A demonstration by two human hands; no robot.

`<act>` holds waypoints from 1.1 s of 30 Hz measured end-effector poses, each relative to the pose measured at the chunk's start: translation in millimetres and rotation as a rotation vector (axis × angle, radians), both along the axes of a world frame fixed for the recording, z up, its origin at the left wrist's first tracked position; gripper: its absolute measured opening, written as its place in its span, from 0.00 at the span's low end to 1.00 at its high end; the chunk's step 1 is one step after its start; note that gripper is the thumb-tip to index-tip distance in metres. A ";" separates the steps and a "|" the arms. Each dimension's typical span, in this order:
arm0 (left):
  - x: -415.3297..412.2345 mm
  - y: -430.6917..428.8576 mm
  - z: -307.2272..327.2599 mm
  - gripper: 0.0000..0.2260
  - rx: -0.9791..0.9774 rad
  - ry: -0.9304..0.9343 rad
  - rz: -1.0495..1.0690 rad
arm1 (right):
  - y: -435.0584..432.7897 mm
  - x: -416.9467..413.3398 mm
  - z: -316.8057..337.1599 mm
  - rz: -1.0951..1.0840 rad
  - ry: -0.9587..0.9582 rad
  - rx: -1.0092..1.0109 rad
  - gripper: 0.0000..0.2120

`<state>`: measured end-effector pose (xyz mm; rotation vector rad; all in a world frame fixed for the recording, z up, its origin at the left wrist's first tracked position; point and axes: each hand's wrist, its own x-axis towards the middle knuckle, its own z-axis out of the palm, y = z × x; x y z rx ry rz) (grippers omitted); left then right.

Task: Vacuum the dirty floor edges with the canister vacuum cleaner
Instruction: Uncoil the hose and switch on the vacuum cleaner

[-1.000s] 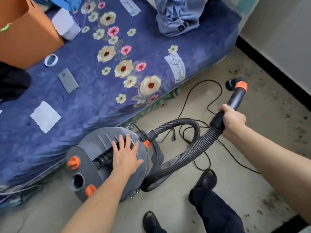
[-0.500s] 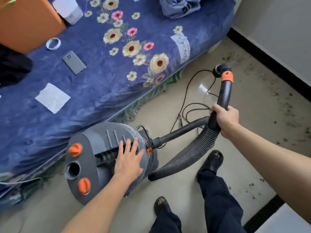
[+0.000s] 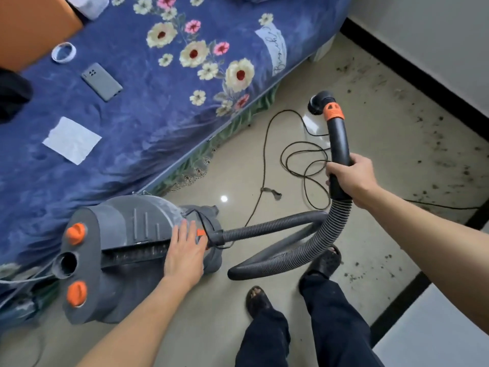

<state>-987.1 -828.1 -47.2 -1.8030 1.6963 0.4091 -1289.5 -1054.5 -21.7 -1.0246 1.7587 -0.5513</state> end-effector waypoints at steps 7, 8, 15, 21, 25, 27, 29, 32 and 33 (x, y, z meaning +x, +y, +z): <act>-144.9 -99.7 -13.2 0.21 -0.035 0.394 0.054 | -67.1 -85.9 66.3 0.125 0.021 -0.162 0.12; -164.3 -113.8 -15.8 0.22 -0.011 0.428 0.077 | -79.1 -99.2 72.3 0.088 -0.001 -0.172 0.12; -301.8 -164.2 -28.1 0.25 0.551 1.187 0.583 | -159.4 -197.6 58.6 -0.334 -0.228 -0.124 0.06; -346.4 -231.1 -39.6 0.13 0.093 0.912 0.278 | -181.0 -293.9 5.3 -0.542 -0.580 0.132 0.19; -358.0 -301.8 -19.7 0.12 -0.060 0.872 0.181 | -179.0 -333.0 -12.2 -0.693 -0.791 0.210 0.09; -362.8 -342.8 -4.8 0.11 -0.153 0.924 0.243 | -187.2 -344.5 -9.9 -0.852 -0.875 0.171 0.07; -371.2 -382.1 14.5 0.09 -0.249 0.970 0.235 | -205.4 -355.4 -0.3 -0.960 -0.931 0.124 0.08; -380.4 -437.8 45.1 0.11 -0.388 0.942 0.104 | -243.8 -369.1 21.0 -0.986 -0.950 0.062 0.07; -380.9 -456.4 53.5 0.10 -0.437 0.917 0.066 | -259.0 -373.3 27.9 -0.960 -0.963 0.040 0.06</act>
